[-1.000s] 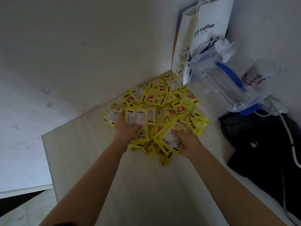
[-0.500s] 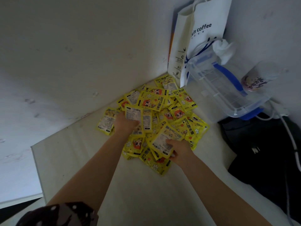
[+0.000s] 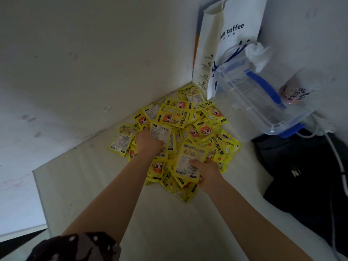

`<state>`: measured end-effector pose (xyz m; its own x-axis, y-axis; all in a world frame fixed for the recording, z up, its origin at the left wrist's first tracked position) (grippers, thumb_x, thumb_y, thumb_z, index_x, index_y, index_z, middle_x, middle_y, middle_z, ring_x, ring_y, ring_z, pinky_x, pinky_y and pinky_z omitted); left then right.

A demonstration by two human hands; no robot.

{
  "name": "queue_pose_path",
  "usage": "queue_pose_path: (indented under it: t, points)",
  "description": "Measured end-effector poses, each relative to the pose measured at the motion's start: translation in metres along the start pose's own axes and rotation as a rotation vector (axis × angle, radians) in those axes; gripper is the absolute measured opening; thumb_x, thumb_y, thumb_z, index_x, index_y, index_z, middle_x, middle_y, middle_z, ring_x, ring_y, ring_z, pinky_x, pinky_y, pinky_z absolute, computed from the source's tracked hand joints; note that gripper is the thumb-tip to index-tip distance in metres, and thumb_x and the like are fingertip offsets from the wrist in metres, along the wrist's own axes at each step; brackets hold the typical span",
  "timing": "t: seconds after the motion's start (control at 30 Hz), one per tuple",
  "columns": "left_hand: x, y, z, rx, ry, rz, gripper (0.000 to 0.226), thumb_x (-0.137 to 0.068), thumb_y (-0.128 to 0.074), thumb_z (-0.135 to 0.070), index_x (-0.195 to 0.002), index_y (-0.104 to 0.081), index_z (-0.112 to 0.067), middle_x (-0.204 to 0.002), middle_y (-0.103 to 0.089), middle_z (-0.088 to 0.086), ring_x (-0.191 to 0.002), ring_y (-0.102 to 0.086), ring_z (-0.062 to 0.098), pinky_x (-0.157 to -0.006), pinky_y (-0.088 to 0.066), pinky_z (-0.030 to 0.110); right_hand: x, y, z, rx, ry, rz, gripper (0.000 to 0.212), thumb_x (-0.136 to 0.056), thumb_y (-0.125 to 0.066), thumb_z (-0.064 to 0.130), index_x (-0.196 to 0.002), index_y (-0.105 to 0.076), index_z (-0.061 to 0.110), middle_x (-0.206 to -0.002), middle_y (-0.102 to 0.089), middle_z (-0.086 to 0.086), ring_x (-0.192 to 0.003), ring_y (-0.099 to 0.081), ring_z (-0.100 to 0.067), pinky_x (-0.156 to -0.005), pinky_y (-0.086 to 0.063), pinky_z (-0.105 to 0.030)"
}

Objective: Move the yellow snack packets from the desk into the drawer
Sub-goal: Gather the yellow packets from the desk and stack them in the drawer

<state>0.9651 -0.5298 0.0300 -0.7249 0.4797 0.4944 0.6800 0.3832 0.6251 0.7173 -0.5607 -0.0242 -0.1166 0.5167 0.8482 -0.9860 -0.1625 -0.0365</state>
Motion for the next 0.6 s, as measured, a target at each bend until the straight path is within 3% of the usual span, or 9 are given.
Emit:
queue_pose_path:
  t: [0.07, 0.13, 0.2, 0.3, 0.37, 0.5, 0.6]
  points:
    - [0.003, 0.004, 0.004, 0.073, 0.018, -0.027, 0.042, -0.071, -0.081, -0.01, -0.107, -0.059, -0.009, -0.113, -0.064, 0.015, -0.104, -0.063, 0.032, -0.086, -0.056, 0.049, 0.0, -0.002, 0.001, -0.011, 0.015, 0.006, 0.032, -0.079, -0.073, 0.004, -0.109, -0.062, 0.01, -0.107, -0.07, -0.013, -0.092, -0.069, -0.032, -0.081, -0.056, -0.055]
    - [0.007, 0.006, 0.008, 0.151, 0.034, -0.048, 0.038, -0.071, -0.08, -0.008, -0.103, -0.06, -0.012, -0.105, -0.068, 0.011, -0.096, -0.066, 0.029, -0.08, -0.058, 0.045, 0.002, -0.005, 0.002, -0.033, 0.031, 0.017, 0.033, -0.081, -0.072, 0.004, -0.111, -0.061, 0.012, -0.11, -0.069, -0.01, -0.099, -0.067, -0.031, -0.093, -0.049, -0.058]
    - [0.011, 0.007, 0.015, 0.244, 0.063, -0.053, 0.037, -0.071, -0.08, -0.006, -0.1, -0.06, -0.015, -0.102, -0.069, 0.009, -0.091, -0.067, 0.028, -0.074, -0.058, 0.04, 0.002, -0.006, 0.004, -0.067, 0.05, 0.036, 0.033, -0.082, -0.069, 0.001, -0.112, -0.061, 0.014, -0.106, -0.07, -0.008, -0.094, -0.069, -0.027, -0.086, -0.055, -0.052]
    - [0.019, 0.008, 0.032, 0.372, 0.134, -0.056, 0.037, -0.07, -0.08, -0.005, -0.1, -0.061, -0.013, -0.1, -0.07, 0.01, -0.089, -0.068, 0.029, -0.076, -0.06, 0.044, 0.007, -0.003, 0.007, -0.095, 0.073, 0.062, 0.029, -0.084, -0.064, -0.004, -0.105, -0.062, 0.016, -0.092, -0.071, -0.004, -0.076, -0.07, -0.02, -0.06, -0.059, -0.039]
    - [0.026, 0.008, 0.043, 0.453, 0.159, -0.041, 0.039, -0.07, -0.08, -0.003, -0.103, -0.061, -0.011, -0.097, -0.07, 0.01, -0.085, -0.07, 0.028, -0.074, -0.06, 0.044, 0.011, 0.001, 0.01, -0.099, 0.09, 0.07, 0.026, -0.085, -0.063, -0.004, -0.103, -0.063, 0.015, -0.091, -0.071, -0.005, -0.076, -0.07, -0.022, -0.064, -0.059, -0.042]
    - [0.048, 0.012, 0.061, 0.646, 0.174, -0.03, 0.041, -0.071, -0.08, 0.003, -0.106, -0.061, -0.009, -0.092, -0.071, 0.008, -0.071, -0.071, 0.019, -0.055, -0.059, 0.032, 0.024, 0.016, 0.012, -0.074, 0.119, 0.073, 0.029, -0.084, -0.064, -0.003, -0.111, -0.062, 0.008, -0.106, -0.069, -0.013, -0.094, -0.068, -0.033, -0.086, -0.054, -0.056]
    - [0.072, 0.014, 0.078, 0.715, 0.178, -0.021, 0.041, -0.071, -0.079, 0.005, -0.105, -0.063, -0.012, -0.091, -0.072, 0.006, -0.071, -0.071, 0.018, -0.058, -0.059, 0.033, 0.037, 0.03, 0.008, -0.069, 0.141, 0.091, 0.028, -0.084, -0.064, -0.004, -0.109, -0.063, 0.01, -0.107, -0.069, -0.013, -0.098, -0.067, -0.036, -0.087, -0.053, -0.058]
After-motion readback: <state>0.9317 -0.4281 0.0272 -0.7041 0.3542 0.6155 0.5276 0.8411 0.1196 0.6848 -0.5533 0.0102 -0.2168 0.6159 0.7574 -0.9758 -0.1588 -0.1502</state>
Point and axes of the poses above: each hand's wrist, its own x-axis away from the middle knuckle, its own y-axis out of the back of the hand, z = x × y, the point moved 10 cm from there along -x, towards the middle knuckle
